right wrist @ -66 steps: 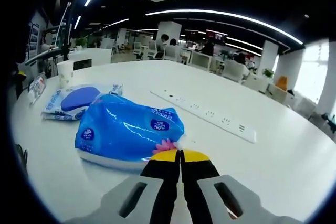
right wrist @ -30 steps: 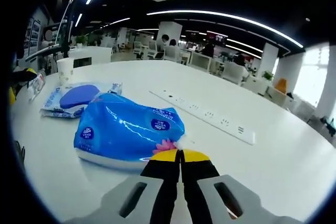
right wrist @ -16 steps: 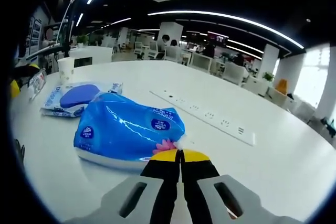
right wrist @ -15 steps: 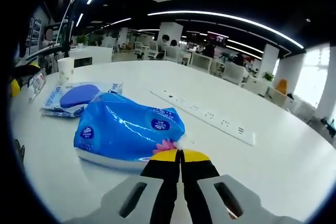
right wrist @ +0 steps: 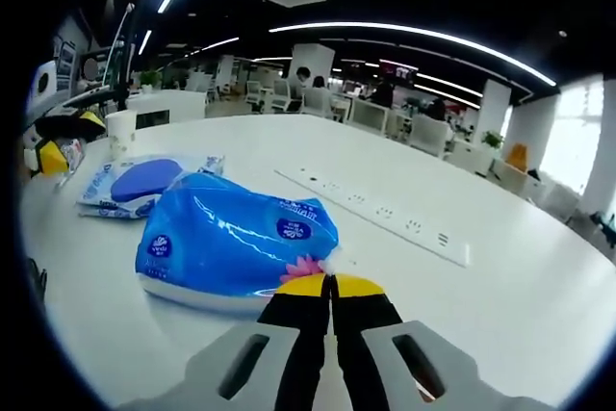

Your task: Arrange the tabletop items into an orderly group along one side of the table until the central work area is clear of visible clutter.

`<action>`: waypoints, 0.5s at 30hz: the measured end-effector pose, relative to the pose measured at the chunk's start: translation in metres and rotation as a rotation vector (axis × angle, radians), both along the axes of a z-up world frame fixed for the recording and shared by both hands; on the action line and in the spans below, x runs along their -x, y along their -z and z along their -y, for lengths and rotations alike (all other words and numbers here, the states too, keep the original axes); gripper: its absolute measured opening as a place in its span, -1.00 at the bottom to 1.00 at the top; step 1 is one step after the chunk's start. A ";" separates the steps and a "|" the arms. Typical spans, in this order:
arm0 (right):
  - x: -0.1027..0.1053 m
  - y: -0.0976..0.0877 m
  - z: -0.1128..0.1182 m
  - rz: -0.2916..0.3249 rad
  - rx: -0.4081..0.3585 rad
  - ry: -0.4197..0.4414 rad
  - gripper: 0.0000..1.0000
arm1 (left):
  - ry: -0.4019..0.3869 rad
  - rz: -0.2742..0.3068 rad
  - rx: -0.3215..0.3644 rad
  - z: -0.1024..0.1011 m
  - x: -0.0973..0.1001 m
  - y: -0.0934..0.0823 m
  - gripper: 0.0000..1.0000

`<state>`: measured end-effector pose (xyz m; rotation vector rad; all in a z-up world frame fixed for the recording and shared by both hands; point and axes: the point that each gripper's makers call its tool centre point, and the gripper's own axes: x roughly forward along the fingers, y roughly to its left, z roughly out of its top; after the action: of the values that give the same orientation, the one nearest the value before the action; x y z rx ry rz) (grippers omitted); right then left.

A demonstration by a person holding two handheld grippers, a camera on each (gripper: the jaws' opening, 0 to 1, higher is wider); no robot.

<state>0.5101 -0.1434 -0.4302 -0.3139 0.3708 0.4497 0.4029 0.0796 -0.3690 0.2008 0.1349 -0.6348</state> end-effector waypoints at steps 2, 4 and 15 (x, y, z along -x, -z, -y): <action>0.000 0.000 0.000 0.000 0.000 -0.001 -1.00 | 0.027 -0.007 0.021 0.007 -0.008 0.001 -0.17; 0.000 0.000 0.000 0.001 -0.001 -0.002 -1.00 | 0.039 -0.016 0.046 0.012 -0.015 0.002 -0.18; -0.003 0.000 -0.001 -0.001 -0.023 -0.005 -1.00 | 0.109 -0.031 -0.063 0.046 -0.053 0.016 -0.19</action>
<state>0.5128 -0.1428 -0.4306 -0.2925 0.3660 0.4592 0.4558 0.0333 -0.3847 0.2601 0.1751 -0.7426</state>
